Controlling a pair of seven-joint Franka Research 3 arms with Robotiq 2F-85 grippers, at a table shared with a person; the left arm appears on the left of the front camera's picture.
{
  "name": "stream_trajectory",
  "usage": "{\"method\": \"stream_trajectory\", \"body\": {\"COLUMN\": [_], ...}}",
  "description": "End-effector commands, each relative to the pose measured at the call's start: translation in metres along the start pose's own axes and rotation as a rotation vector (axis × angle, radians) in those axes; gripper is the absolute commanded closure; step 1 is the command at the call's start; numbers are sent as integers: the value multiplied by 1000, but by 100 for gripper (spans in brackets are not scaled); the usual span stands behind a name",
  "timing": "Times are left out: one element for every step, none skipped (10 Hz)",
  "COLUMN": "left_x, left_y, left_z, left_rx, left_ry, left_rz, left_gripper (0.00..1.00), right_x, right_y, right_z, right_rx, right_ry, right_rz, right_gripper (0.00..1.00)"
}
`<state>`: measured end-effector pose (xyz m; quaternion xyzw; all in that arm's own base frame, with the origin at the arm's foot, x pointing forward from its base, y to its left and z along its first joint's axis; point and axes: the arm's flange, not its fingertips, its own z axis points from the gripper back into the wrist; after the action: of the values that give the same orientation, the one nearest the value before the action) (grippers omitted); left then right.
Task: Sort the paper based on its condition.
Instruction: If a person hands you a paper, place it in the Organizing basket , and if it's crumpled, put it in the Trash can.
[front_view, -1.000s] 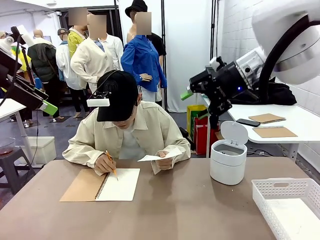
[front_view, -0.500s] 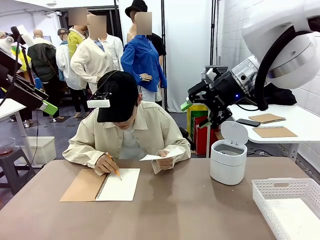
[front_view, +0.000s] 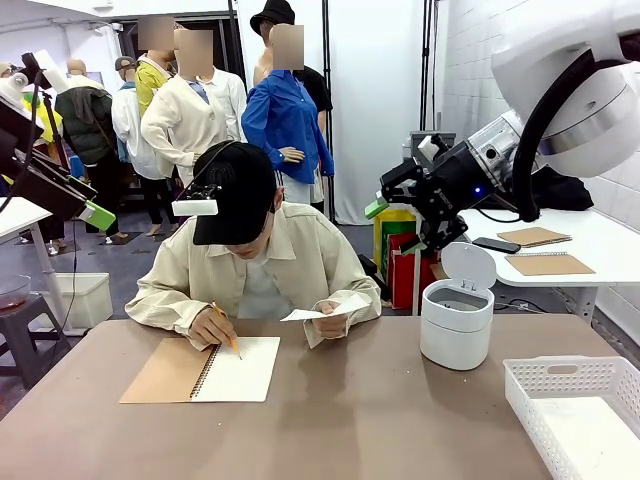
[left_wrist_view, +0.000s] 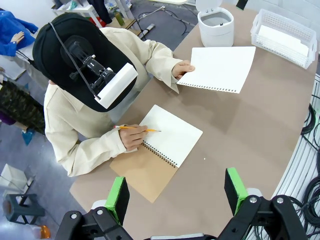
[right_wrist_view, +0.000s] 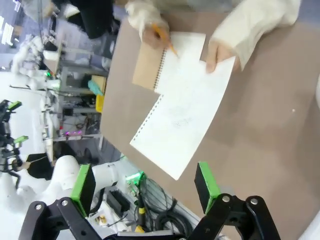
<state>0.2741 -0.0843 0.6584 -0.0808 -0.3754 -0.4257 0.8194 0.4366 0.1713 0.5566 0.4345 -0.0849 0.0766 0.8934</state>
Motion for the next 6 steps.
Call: {"method": "stream_trajectory", "body": {"left_x": [0,0,0,0,0,0], "left_y": [0,0,0,0,0,0], "left_z": [0,0,0,0,0,0], "left_rx": [1,1,1,1,1,1], "left_ry": [0,0,0,0,0,0], "left_rz": [1,1,1,1,1,1], "left_gripper": [0,0,0,0,0,0], "right_x": [25,34,42,45,47,54], "right_y": [-15,-23,-31,-36,-42,-49], "right_z": [-17,-32,-41,-51,-64,-77], "right_rx": [68,81,60,67,66,68], "right_ry": [162,240,275,317,353,396], "right_rz": [-121,-159,-182,-205,-245,-281], "right_gripper": [0,0,0,0,0,0]}}
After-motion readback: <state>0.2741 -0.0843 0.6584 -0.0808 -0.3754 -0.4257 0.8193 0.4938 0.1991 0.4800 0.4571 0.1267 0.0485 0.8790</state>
